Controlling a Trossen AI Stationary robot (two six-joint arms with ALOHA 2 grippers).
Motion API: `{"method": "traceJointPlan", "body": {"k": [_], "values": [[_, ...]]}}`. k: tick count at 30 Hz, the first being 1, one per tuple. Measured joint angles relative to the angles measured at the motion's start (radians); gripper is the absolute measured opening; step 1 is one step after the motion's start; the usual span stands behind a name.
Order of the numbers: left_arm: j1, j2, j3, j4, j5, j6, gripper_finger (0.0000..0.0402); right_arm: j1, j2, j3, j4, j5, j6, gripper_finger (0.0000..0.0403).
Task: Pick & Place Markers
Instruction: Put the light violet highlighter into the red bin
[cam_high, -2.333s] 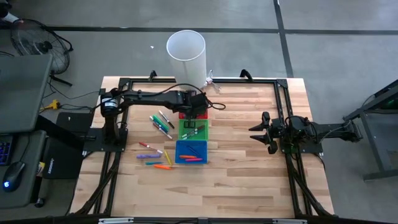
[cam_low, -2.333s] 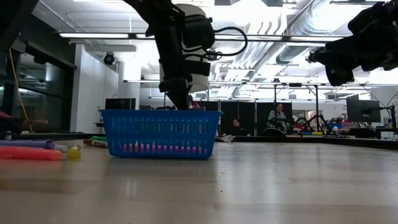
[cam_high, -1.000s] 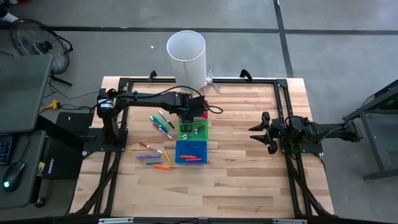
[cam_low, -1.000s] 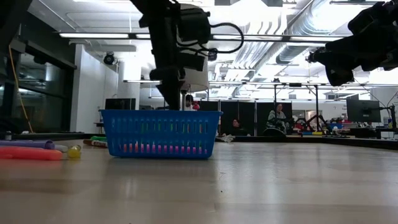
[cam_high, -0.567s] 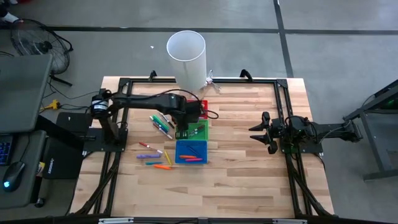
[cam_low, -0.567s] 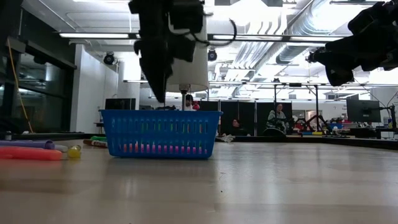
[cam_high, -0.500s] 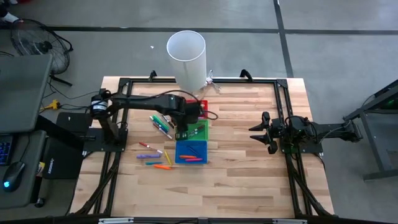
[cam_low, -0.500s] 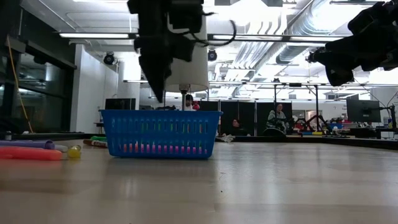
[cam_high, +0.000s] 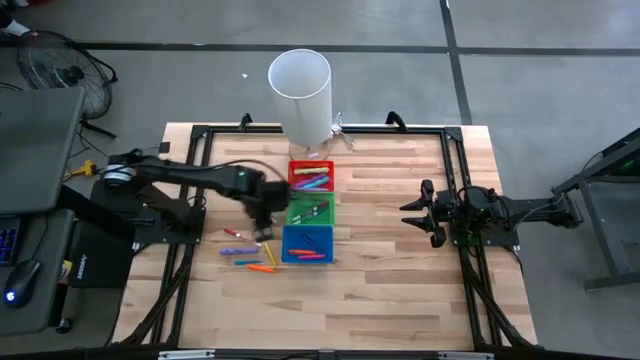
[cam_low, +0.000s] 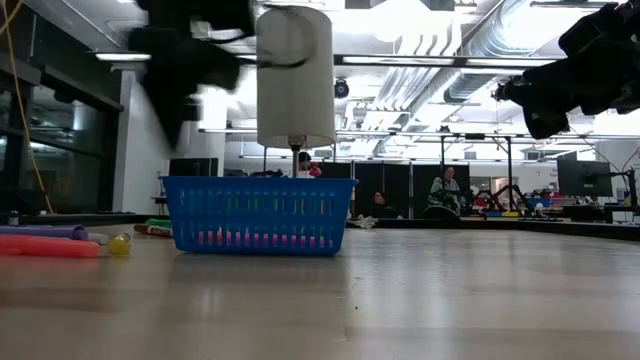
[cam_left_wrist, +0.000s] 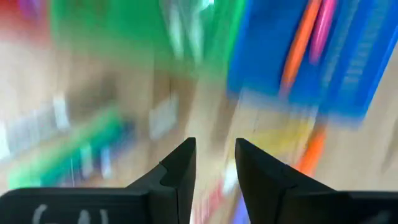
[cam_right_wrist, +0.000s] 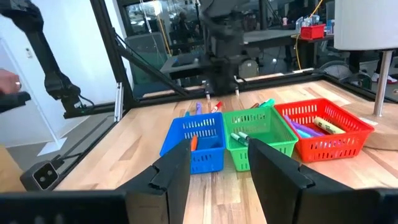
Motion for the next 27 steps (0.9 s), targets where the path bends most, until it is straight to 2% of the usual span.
{"method": "traceJointPlan", "body": {"k": [3, 9, 19, 27], "values": [[-0.046, -0.062, -0.067, 0.031, 0.003, -0.064, 0.0108, 0.0, 0.003, 0.0, 0.0, 0.0, -0.002, 0.0149], [-0.162, -0.177, -0.187, -0.012, 0.0, -0.182, 0.0108, 0.0, 0.013, 0.0, 0.0, -0.001, 0.0, 0.0149], [-0.397, -0.225, -0.304, -0.028, -0.035, -0.358, 0.0108, 0.0, 0.027, 0.0, 0.001, -0.001, -0.002, 0.0149], [-0.5, -0.223, -0.351, 0.014, -0.066, -0.434, 0.0108, 0.0, 0.033, 0.0, 0.002, 0.0, -0.001, 0.0149]]}}
